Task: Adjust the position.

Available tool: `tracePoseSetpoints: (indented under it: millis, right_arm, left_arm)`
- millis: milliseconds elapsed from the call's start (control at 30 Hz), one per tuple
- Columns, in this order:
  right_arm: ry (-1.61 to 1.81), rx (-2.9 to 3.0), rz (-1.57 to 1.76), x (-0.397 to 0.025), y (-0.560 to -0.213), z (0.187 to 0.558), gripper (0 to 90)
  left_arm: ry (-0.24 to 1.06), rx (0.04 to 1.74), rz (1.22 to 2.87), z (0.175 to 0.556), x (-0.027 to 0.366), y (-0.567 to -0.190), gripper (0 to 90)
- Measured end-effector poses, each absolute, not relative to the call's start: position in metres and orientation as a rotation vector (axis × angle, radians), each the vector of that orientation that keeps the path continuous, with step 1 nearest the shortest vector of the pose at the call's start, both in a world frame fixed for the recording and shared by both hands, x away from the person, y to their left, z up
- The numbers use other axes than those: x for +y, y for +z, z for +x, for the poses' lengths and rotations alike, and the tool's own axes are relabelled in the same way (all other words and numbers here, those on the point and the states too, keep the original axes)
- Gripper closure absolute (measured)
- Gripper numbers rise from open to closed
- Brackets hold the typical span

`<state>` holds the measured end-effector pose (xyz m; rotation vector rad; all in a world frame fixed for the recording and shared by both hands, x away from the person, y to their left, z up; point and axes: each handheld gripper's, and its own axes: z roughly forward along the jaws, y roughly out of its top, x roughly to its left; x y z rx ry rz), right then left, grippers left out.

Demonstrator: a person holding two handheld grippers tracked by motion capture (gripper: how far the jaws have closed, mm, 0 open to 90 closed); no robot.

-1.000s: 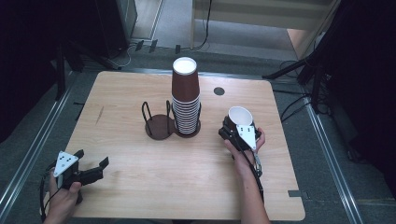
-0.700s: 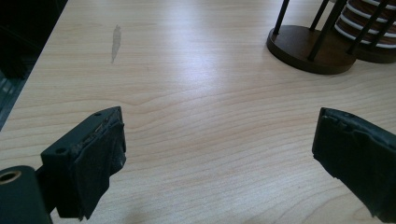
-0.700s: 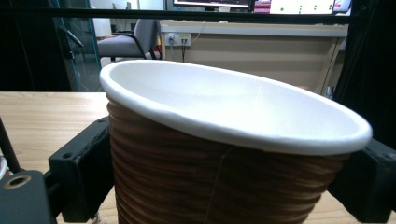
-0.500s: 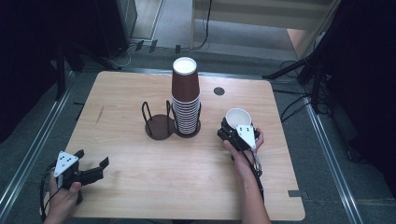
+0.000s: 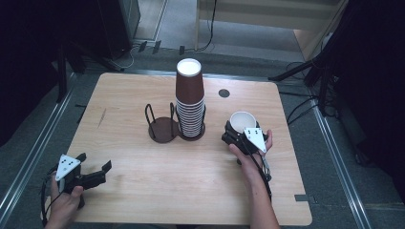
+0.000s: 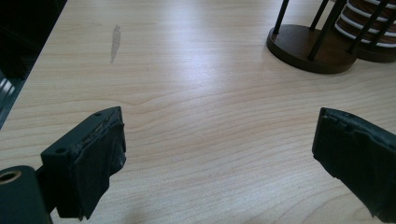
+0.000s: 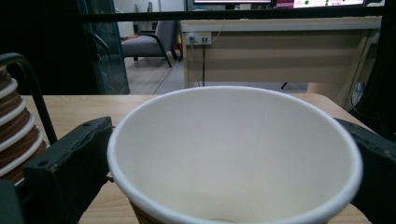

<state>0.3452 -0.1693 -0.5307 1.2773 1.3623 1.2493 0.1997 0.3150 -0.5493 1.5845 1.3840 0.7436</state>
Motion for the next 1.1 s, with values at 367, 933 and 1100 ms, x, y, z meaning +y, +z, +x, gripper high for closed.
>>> tracePoseSetpoints:
  millis: [367,933,1100]
  right_arm:
    - [1.300,1.346,1.252,-0.177,-0.516,0.330,0.0]
    - [1.355,1.322,1.214,-0.192,-0.499,0.303,0.0]
    - [1.359,1.317,1.212,-0.198,-0.496,0.296,0.0]
  left_arm:
    - [0.743,1.383,1.587,0.200,0.315,-0.549,3.4]
    - [0.744,1.383,1.586,0.200,0.315,-0.549,3.5]
    - [0.747,1.384,1.588,0.200,0.315,-0.549,3.4]
